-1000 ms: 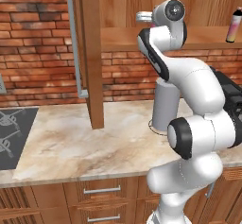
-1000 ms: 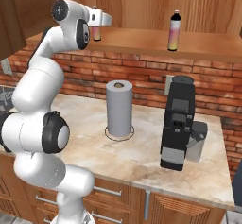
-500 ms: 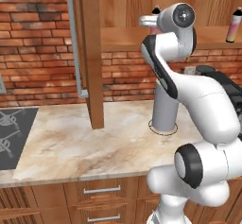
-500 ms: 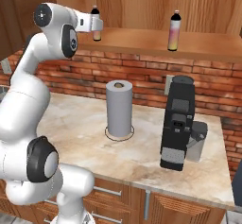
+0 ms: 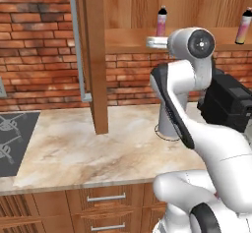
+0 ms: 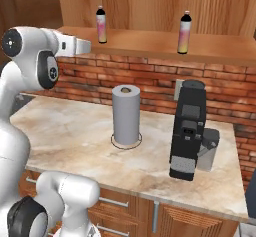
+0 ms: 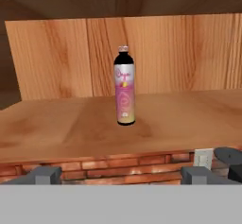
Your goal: Sort all alcoholic drinks to one cabinet, and non-alcoholic drinks to the other.
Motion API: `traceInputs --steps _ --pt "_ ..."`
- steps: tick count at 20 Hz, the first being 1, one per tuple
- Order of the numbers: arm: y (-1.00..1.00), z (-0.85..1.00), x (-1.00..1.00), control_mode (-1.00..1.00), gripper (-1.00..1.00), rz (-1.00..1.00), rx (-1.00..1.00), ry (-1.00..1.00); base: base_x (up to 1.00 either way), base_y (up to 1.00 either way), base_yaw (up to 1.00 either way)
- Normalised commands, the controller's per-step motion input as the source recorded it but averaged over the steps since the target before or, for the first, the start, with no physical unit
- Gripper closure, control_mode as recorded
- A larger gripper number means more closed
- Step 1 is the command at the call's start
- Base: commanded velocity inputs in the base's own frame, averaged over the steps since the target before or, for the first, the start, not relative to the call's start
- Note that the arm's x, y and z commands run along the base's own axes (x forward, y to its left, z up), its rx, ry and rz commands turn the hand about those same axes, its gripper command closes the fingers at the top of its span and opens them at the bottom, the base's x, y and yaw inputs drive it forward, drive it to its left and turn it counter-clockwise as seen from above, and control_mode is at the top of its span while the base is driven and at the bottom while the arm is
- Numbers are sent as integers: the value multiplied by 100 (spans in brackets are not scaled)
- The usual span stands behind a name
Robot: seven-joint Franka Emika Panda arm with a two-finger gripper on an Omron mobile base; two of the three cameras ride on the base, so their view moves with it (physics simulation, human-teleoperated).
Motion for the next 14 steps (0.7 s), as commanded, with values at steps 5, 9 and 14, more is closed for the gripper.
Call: traceInputs --steps 5,9,14 --pt "10 -37 -100 -100 -100 0 0 0 0 0 0" --pt "5 -62 -100 -100 -100 0 0 2 0 0 0" --pt "5 -86 -91 -100 -100 0 0 10 0 0 0"
